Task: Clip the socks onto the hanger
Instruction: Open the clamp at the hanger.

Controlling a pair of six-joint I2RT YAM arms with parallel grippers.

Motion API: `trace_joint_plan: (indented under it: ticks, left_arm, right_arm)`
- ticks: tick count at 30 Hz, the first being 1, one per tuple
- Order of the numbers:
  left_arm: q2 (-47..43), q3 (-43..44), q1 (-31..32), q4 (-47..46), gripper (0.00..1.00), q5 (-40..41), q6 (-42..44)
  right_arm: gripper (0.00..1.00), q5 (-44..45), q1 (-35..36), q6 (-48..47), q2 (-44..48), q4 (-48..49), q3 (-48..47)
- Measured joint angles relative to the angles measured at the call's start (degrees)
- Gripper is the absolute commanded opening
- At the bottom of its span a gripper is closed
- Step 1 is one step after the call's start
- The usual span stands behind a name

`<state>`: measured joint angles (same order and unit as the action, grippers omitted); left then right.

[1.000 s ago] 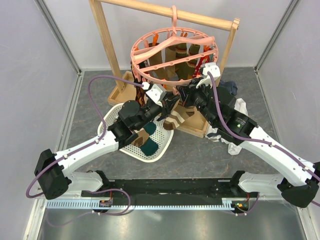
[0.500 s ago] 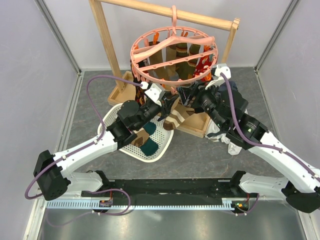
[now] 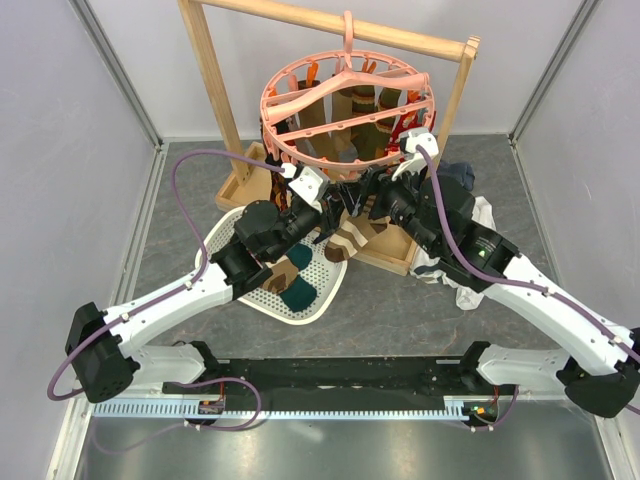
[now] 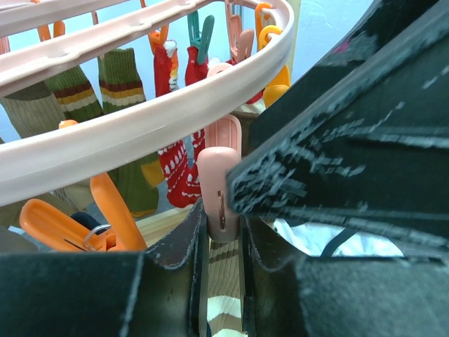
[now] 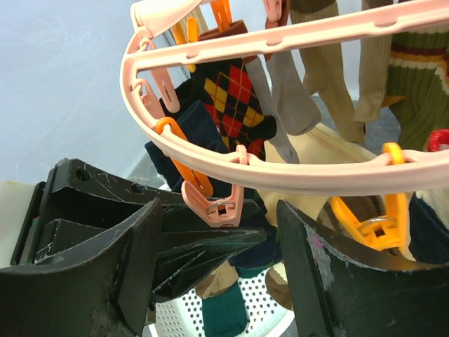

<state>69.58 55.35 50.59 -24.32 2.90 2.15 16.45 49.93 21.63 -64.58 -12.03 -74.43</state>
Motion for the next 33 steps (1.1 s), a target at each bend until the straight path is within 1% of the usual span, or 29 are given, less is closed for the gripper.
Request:
trace_joint_plan:
  ticks: [7, 10, 16, 17, 19, 20, 22, 23, 25, 26, 28, 29, 30, 31, 33]
  left_arm:
    - [0.0, 0.1, 0.0, 0.8, 0.02, 0.0, -0.3]
    - [-0.1, 0.1, 0.1, 1.0, 0.02, 0.0, -0.3]
    - [-0.5, 0.1, 0.1, 1.6, 0.02, 0.0, -1.1]
    - [-0.6, 0.1, 0.1, 1.6, 0.02, -0.1, -1.3]
    - [-0.8, 0.1, 0.1, 1.6, 0.02, -0.2, -1.7]
    - [-0.9, 0.1, 0.1, 1.7, 0.03, -0.3, -1.9]
    - [-1.0, 0.1, 0.0, 2.0, 0.07, -0.3, -2.3]
    - [-1.1, 0.1, 0.1, 2.1, 0.12, -0.3, -2.4]
    - [-1.3, 0.1, 0.0, 2.2, 0.18, -0.3, -2.8]
    - [-1.4, 0.1, 0.1, 2.3, 0.24, -0.3, -3.0]
    - [-1.7, 0.1, 0.0, 2.4, 0.31, -0.3, -3.3]
    - [-1.9, 0.1, 0.0, 2.6, 0.38, -0.2, -3.4]
    - [-2.0, 0.1, 0.0, 2.9, 0.43, -0.2, -3.5]
    - [-2.3, 0.1, 0.1, 3.2, 0.51, -0.1, -3.6]
    - [-2.9, 0.1, 0.2, 4.0, 0.57, 0.0, -4.1]
  right_arm:
    - [0.67, -0.7, 0.0, -0.4, -2.0, 1.3, 0.0]
    - [0.62, -0.9, 0.0, -0.4, -2.5, 2.1, 0.0]
    - [0.48, -1.4, 0.0, -0.5, -3.0, 3.2, 0.0]
    - [0.44, -1.4, 0.0, -0.6, -3.1, 3.4, 0.0]
    - [0.39, -1.2, 0.0, -0.7, -3.1, 3.7, 0.0]
    - [0.33, -1.2, 0.0, -0.8, -3.1, 3.8, 0.0]
    - [0.26, -0.9, 0.0, -1.0, -3.1, 3.9, 0.0]
    - [0.2, -0.8, -0.1, -1.3, -3.1, 3.9, 0.0]
    - [0.13, -0.3, -0.2, -1.6, -3.1, 4.1, 0.0]
    - [0.08, -0.1, -0.2, -1.6, -3.1, 4.2, 0.1]
    - [0.04, 0.1, -0.2, -1.5, -3.0, 4.4, 0.2]
    - [0.04, 0.1, -0.2, -1.5, -3.0, 4.4, 0.2]
    - [0.04, 0.1, -0.2, -1.4, -2.9, 4.4, 0.2]
    - [0.04, 0.0, -0.2, -1.4, -2.9, 4.5, 0.2]
    - [0.04, 0.0, -0.2, -1.4, -2.9, 4.7, 0.5]
